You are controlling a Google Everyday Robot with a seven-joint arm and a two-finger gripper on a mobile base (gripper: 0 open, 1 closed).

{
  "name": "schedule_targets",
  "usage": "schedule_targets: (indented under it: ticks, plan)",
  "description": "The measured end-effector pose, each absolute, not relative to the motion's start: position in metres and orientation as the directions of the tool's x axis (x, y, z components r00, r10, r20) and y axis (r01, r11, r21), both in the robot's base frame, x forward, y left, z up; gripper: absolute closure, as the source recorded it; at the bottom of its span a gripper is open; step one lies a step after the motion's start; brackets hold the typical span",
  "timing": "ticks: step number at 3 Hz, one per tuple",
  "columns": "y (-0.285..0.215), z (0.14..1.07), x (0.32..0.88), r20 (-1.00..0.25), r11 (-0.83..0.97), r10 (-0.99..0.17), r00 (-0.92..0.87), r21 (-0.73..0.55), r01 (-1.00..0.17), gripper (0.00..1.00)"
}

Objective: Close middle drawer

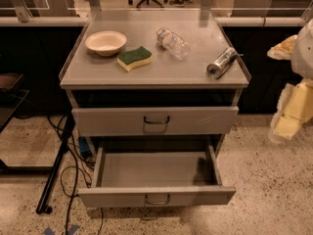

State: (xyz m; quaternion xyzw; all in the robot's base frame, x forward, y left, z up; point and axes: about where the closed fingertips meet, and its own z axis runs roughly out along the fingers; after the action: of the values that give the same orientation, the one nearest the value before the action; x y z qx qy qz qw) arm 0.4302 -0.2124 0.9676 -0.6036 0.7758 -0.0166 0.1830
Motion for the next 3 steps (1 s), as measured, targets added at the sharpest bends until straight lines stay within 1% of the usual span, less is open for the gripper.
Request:
schedule_targets:
  ticks: [1,2,3]
  plan:
    - [-0.199,0.933,0.417,-0.369,0.269,-0.913,-0.175,-0.220,-0.938,0.01]
    - [-0.191,0.880,0.403,-0.455,0.301,-0.871,-0.186,-0.194,-0.933,0.20]
    - [-0.189,0.820,0.398,-0.458,0.331,-0.862,-0.217,-0.185,-0.925,0.43]
